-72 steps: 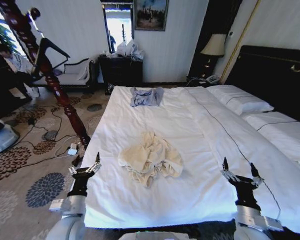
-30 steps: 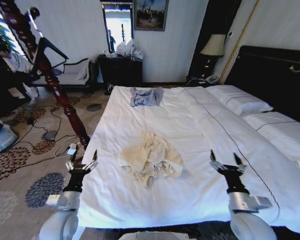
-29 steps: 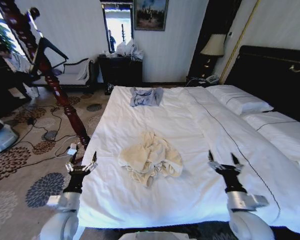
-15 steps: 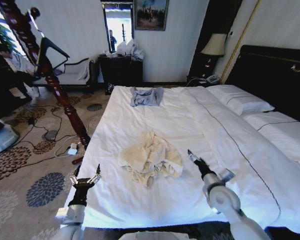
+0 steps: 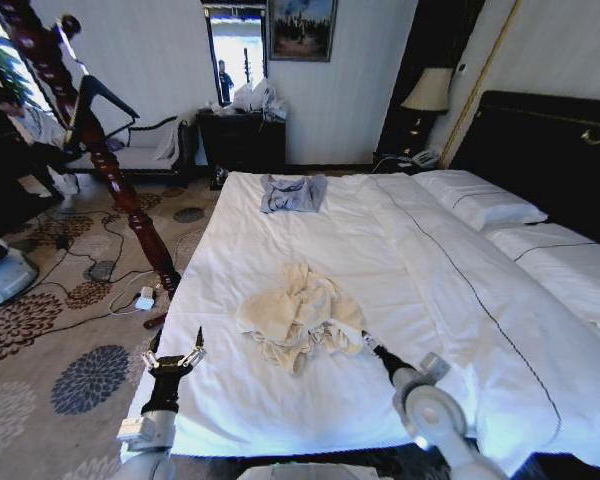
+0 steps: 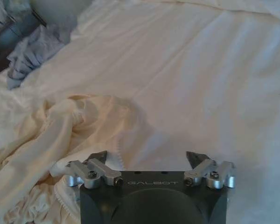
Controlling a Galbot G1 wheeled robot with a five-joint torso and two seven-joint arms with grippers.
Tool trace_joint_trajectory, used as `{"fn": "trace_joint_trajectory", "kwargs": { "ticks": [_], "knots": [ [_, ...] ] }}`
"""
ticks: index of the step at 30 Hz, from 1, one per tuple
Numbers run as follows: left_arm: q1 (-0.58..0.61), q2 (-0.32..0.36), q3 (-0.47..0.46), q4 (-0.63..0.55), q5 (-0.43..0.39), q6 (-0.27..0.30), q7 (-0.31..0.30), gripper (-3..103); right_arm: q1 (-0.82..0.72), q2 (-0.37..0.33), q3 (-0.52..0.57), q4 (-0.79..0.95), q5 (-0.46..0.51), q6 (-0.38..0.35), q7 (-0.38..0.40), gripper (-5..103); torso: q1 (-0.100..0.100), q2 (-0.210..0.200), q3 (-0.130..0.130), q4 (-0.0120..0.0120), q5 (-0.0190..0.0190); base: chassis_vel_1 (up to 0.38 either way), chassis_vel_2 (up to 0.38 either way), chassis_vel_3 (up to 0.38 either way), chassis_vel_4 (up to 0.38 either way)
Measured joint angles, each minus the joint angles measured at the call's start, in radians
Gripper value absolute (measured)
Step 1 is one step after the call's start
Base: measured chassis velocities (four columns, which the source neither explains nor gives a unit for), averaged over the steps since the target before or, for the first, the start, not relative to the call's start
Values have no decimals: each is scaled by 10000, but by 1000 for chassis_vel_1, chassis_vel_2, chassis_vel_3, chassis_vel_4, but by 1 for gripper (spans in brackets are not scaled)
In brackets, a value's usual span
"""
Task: Pick up the clothes from the bed and hang them on the clothes hanger.
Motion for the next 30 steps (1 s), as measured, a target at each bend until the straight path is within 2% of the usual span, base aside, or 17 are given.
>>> {"fn": "trace_joint_trajectory", "kwargs": {
  "ticks": [1,2,4,6,10,11,14,16,18,19,21,23,24,28,30],
  "knots": [
    [0,0,0,0,0,0,0,100,0,0,0,0,0,0,0,95,0,0,0,0,0,0,0,0,0],
    [18,38,-36,20,-27,-4,-71,100,-18,114,-46,-69,-221,112,-393,85,1,0,0,1,-2,0,0,0,0],
    [118,122,-137,54,-148,-43,-142,100,-105,180,-69,-65,-389,162,-699,74,0,1,0,0,-3,0,0,0,0],
    [158,155,-178,69,-225,-69,-171,100,-134,215,-90,-65,-479,183,-777,74,0,1,0,0,-3,0,0,0,0],
    [251,214,-269,142,-393,-183,-276,100,-164,453,-199,-110,-731,261,-951,52,0,0,0,0,-3,0,0,0,0],
    [251,214,-269,142,-393,-183,-276,100,-164,453,-199,-110,-731,261,-951,52,0,0,0,0,-3,0,0,0,0],
    [303,208,-315,172,-439,-270,-390,100,-119,522,-210,-46,-842,190,-1068,36,0,1,0,0,-3,0,0,0,0],
    [329,208,-340,172,-475,-293,-407,100,-107,495,-202,0,-863,186,-1098,36,0,0,0,0,-2,0,0,0,0],
    [419,218,-395,128,-558,-340,-419,100,-114,295,-93,69,-1065,286,-1479,25,0,1,0,0,-2,0,0,0,0],
    [419,218,-395,128,-558,-340,-419,100,-114,295,-93,69,-1065,286,-1479,25,0,1,0,0,-2,0,0,0,0],
    [499,229,-439,64,-618,-383,-427,100,-85,-173,147,111,-1375,342,-2149,14,0,0,0,-3,0,0,0,0,0],
    [528,232,-456,11,-631,-415,-439,100,130,-869,292,183,-1323,248,-2312,4,-1,1,-1,-2,0,0,0,0,0],
    [528,232,-456,11,-631,-415,-439,100,130,-869,292,183,-1323,248,-2312,4,-1,1,-1,-2,0,0,0,0,0],
    [515,209,-452,58,-627,-490,-488,100,645,-2486,496,173,-1046,-40,-2433,1,1,0,0,0,1,0,0,0,0],
    [506,180,-446,112,-625,-515,-502,100,768,-2751,606,180,-911,-43,-2526,0,0,0,0,0,-1,0,0,0,0]
  ]
}}
